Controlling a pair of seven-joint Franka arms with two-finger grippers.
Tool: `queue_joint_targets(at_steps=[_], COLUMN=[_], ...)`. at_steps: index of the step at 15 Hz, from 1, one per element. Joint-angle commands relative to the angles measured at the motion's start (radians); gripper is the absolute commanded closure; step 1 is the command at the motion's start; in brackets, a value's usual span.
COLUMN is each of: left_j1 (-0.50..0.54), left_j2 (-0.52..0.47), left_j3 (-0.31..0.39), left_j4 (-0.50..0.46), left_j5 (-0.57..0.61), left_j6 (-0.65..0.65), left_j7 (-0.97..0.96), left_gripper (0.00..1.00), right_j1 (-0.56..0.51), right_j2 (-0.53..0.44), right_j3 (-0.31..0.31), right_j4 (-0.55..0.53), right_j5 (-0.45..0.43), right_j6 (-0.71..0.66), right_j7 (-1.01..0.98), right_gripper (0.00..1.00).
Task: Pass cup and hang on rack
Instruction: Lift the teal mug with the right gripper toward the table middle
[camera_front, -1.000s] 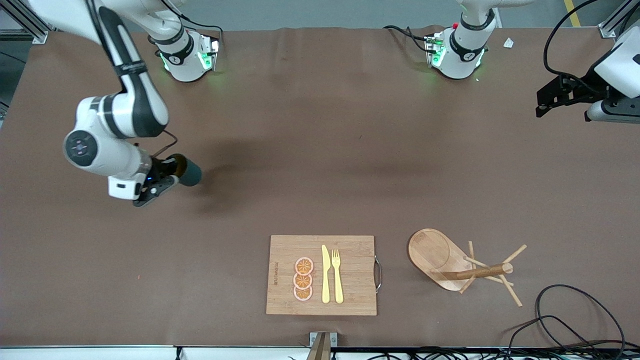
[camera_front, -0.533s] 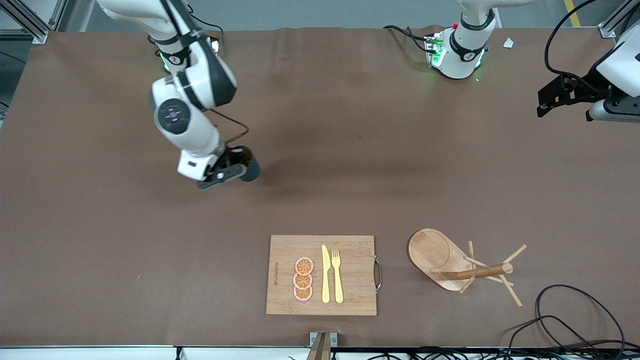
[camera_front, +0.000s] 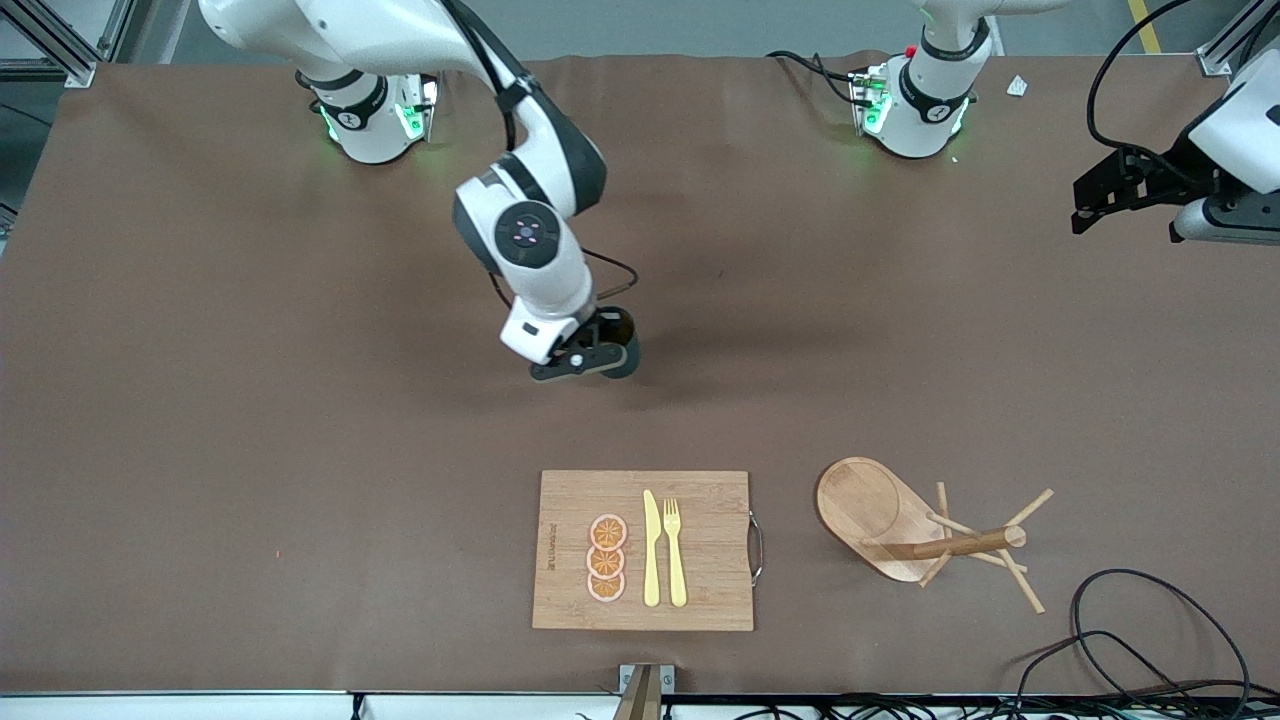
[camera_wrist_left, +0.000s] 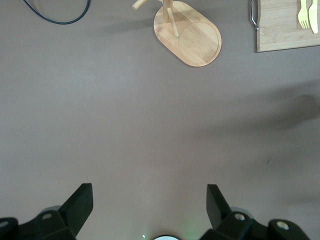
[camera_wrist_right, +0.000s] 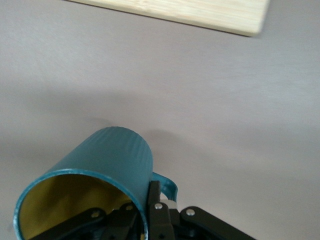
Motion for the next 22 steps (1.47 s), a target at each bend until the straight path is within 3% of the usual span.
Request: queue_joint_targets(at_steps=[1, 6, 14, 19, 22], left_j1=[-0.009, -0.028, -0.046, -0.140, -0.154], left_j2=[0.006, 0.043, 0.121, 0.184, 0.198], left_j3=[-0.006, -0.054, -0.179, -0.180, -0.182], left_j4=[0.008, 0.009, 0.010, 0.016, 0.016], left_j5=[-0.015, -0.013, 0.013, 0.039, 0.037], left_j6=[-0.002, 0.045, 0.100, 0.114, 0.116], left_j7=[-0.004, -0.009, -0.263, -0.434, -0.489], left_gripper=[0.00, 0.00, 0.00, 0.00, 0.00], right_j1=[0.020, 0.035, 0.046, 0.046, 0.051], right_j2=[0.118, 0.175, 0.212, 0.215, 0.215], right_j3=[-0.015, -0.015, -0.015, -0.015, -0.015], right_j4=[0.156, 0.207, 0.238, 0.239, 0.241], right_j5=[0.003, 0.003, 0.003, 0.006, 0.008], right_j6=[-0.027, -0.027, -0.030, -0.032, -0.033], right_j7=[0.051, 0.051, 0.074, 0.089, 0.196], right_gripper=[1.00, 1.00, 1.00, 0.98, 0.99])
